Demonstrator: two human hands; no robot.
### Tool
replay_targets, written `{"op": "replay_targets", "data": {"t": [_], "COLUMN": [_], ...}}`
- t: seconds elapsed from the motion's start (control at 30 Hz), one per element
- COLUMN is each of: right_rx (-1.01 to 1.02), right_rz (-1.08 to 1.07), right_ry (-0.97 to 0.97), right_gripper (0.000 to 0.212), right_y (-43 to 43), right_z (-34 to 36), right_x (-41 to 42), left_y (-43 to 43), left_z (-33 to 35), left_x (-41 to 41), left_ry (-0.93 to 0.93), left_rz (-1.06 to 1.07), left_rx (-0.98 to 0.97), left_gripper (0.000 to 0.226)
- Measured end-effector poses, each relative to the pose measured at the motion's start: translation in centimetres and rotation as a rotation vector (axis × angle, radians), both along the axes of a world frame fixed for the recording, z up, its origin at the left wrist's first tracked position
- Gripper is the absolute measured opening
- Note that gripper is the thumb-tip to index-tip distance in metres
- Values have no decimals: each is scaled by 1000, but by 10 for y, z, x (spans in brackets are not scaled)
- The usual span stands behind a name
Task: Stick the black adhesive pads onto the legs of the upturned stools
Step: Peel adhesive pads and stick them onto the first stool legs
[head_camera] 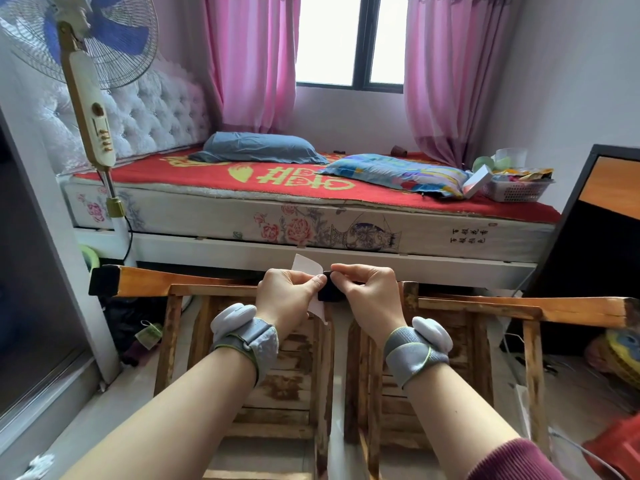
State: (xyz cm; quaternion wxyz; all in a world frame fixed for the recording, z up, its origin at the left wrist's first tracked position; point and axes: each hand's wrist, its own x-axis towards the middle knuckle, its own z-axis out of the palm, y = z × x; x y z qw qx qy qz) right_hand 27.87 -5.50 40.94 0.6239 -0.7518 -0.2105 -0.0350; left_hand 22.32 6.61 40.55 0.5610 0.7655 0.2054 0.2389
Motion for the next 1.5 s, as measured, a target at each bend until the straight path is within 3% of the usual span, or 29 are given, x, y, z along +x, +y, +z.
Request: {"op": "replay_targets", "data": {"t": [0.53, 0.67, 1.03, 1.33, 1.5], "right_rx": [-282, -252, -212, -108, -52], "right_rz": [115, 151, 157, 41, -28], "right_ry": [-182, -145, -91, -98, -59], "right_gripper": [41, 47, 28, 12, 18], "right_y": [-17, -21, -20, -7, 0], "right_z": [-2, -4, 3, 4, -8], "right_x": [1, -1, 8, 9, 3], "left_y": [-10, -9, -8, -12, -17], "left_z": [-8, -10, -9, -18, -18], "left_x": [-5, -8, -13, -12, -13], "left_ry": [-32, -15, -11, -57, -43], "left_rz": [15, -30, -55, -22, -9], "left_rx": [107, 94, 79, 6, 17], "left_gripper": [21, 23, 21, 21, 23]}}
